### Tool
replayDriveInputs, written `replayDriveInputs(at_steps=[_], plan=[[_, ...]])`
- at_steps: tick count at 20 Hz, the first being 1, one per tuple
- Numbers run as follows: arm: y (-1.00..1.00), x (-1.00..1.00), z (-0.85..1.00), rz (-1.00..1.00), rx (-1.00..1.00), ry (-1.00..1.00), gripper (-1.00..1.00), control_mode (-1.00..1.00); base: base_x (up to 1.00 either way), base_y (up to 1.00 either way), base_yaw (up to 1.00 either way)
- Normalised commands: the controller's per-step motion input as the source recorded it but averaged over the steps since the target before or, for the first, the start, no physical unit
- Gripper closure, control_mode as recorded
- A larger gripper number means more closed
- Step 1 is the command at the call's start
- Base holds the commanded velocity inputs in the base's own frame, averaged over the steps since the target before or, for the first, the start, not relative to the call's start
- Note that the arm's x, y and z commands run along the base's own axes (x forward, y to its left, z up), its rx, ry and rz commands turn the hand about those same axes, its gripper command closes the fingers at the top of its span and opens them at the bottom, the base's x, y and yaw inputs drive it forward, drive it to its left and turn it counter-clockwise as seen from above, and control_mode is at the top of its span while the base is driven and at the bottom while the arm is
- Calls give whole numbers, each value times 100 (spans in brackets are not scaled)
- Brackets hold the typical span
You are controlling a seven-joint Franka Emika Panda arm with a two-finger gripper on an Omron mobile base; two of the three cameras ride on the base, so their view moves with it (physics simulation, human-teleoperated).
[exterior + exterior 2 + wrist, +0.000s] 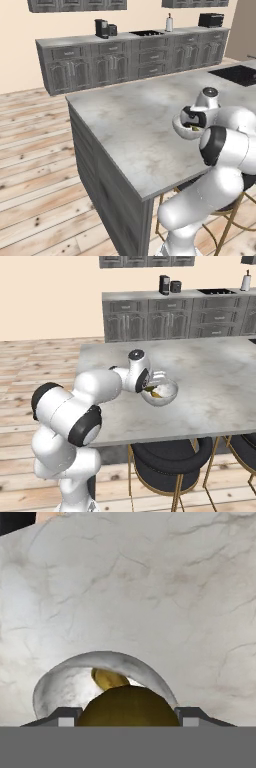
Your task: Retrieve the kiwi and banana from the fridge and place them into the bowl on the dining table.
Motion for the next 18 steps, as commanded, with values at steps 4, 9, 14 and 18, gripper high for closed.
replayDriveInputs(at_steps=[4,9,14,18], plan=[[-3,42,-12,1,2,0,100,-100,0,0,0],[-11,39,-16,1,2,0,100,-100,0,0,0],[-17,34,-16,2,3,0,100,-100,0,0,0],[-9,29,-13,2,1,0,100,-100,0,0,0]])
